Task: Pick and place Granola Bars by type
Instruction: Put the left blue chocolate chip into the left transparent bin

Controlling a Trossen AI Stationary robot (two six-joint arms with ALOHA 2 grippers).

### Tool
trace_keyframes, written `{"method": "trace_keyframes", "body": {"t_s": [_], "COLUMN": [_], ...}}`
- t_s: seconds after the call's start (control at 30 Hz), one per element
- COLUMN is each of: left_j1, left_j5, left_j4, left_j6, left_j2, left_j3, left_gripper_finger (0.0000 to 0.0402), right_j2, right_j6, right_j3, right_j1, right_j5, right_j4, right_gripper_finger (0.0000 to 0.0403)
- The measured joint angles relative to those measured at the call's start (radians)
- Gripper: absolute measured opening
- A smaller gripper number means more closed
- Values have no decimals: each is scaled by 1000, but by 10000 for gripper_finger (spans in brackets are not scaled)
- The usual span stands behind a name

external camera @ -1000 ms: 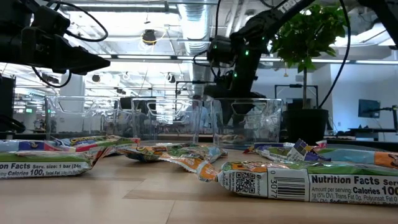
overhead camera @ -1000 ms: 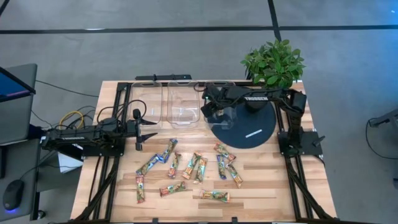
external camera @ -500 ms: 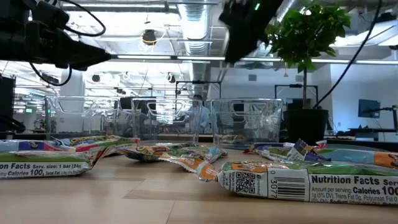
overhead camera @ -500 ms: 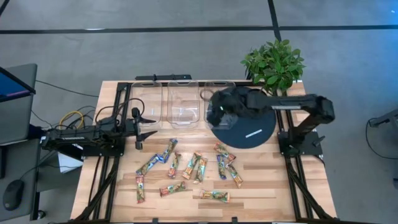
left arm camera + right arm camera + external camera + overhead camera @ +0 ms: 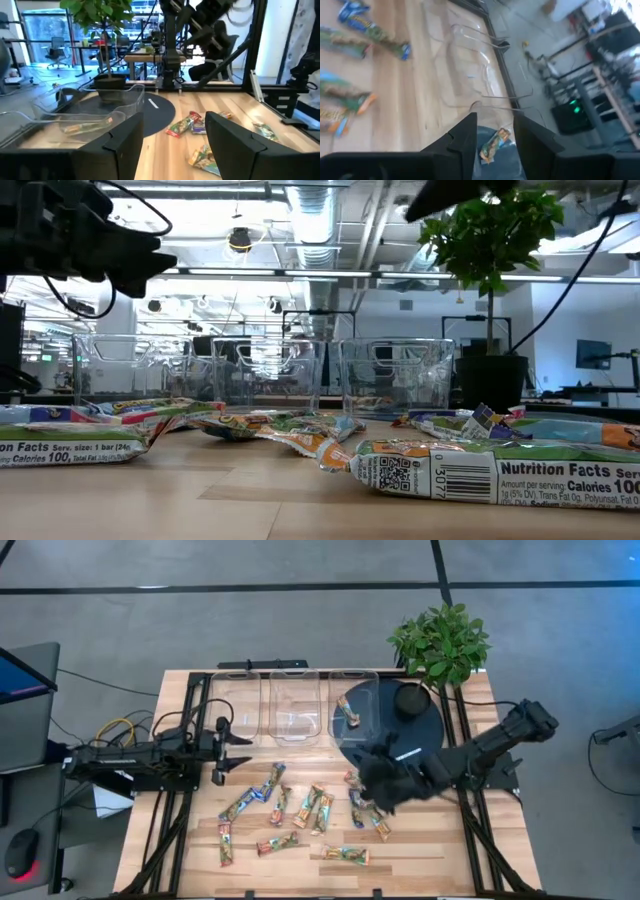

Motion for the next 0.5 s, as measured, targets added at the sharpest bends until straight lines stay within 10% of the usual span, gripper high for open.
{"method": "trace_keyframes", "body": {"t_s": [0.5], "left_j1": [-199], "left_j5": [-168], "left_j4": [189], "left_j6": [64], "left_j2": [543], "left_j3": [213], "left_gripper_finger": [206], "right_j2": [-72], "right_j6": [4], "right_j3": [-358], "right_j1": [216], "right_j5": [232], "right_j4": [384], "right_gripper_finger": [118]}}
